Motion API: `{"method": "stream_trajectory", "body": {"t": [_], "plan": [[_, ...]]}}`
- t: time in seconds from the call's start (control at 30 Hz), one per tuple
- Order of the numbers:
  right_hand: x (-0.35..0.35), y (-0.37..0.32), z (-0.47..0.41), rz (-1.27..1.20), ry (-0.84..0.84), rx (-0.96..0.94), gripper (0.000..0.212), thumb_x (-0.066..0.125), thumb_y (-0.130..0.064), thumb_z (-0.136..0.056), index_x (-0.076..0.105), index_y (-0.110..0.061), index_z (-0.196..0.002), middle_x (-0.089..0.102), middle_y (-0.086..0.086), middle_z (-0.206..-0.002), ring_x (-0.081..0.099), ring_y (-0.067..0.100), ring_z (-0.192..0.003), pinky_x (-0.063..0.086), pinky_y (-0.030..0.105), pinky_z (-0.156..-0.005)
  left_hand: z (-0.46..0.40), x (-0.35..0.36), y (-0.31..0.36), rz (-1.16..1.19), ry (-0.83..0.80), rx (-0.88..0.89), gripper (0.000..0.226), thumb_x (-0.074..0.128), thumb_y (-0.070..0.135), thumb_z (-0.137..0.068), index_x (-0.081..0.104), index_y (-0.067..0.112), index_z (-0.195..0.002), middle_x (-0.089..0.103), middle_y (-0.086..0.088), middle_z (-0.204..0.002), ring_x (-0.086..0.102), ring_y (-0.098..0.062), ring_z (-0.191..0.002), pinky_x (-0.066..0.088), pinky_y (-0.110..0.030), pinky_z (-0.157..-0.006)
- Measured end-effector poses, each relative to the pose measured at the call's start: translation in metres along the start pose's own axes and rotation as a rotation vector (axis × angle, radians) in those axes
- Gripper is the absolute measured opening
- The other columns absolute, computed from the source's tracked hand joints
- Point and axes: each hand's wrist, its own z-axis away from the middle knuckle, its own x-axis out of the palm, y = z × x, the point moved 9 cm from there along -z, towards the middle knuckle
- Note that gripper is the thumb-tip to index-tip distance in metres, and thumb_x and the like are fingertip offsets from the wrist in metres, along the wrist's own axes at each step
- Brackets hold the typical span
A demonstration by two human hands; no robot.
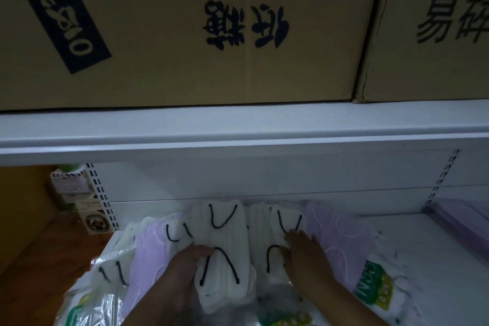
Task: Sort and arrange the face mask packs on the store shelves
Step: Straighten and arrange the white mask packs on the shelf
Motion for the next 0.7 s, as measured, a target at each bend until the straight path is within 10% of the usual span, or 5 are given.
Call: {"method": "stream_trajectory", "body": {"t": [0.17,0.3,0.57,0.7], "plan": [[-0.044,-0.042,0.005,-0.337,0.146,-0.148,0.05,0.037,-0.042,-0.1,0.03,-0.027,-0.147,0.027,-0.008,-0.155,0.019,0.009,-0.145,0.002,0.027,-0.117,-0.006,0.019,0.004,-0.03,-0.016,0.074,0.028,0.056,-0.003,-0.083,0.063,-0.007,-0.111,0.066,-0.031,-0.11,0.067,-0.039,-0.092,0.052,-0.049,-0.083],[-0.039,-0.101,0.015,-0.144,0.074,-0.356,0.061,0.037,-0.051,-0.097,0.022,-0.025,-0.15,0.01,-0.005,-0.161,0.006,0.016,-0.148,0.003,0.031,-0.118,0.0,0.063,0.005,0.14,-0.171,0.039,0.037,0.053,0.029,-0.088,0.075,0.001,-0.098,0.072,-0.021,-0.101,0.073,-0.03,-0.084,0.058,-0.034,-0.062],[-0.046,-0.102,0.042,-0.423,0.092,-0.173,0.082,0.049,-0.052,-0.092,0.004,-0.021,-0.154,-0.002,-0.005,-0.161,-0.004,0.013,-0.148,0.003,0.026,-0.118,0.013,0.056,-0.01,0.149,-0.244,-0.055,0.036,0.05,0.016,-0.089,0.063,-0.002,-0.117,0.067,-0.026,-0.113,0.061,-0.04,-0.109,0.045,-0.05,-0.096],[-0.051,-0.05,0.082,-0.901,0.189,0.177,0.061,0.056,-0.037,-0.093,0.028,-0.025,-0.146,0.035,-0.009,-0.149,0.038,0.006,-0.132,0.027,0.021,-0.111,0.021,0.057,-0.014,0.04,-0.231,-0.04,0.033,0.046,0.022,-0.094,0.063,-0.006,-0.098,0.071,-0.023,-0.071,0.07,-0.031,-0.057,0.049,-0.041,-0.063]]}}
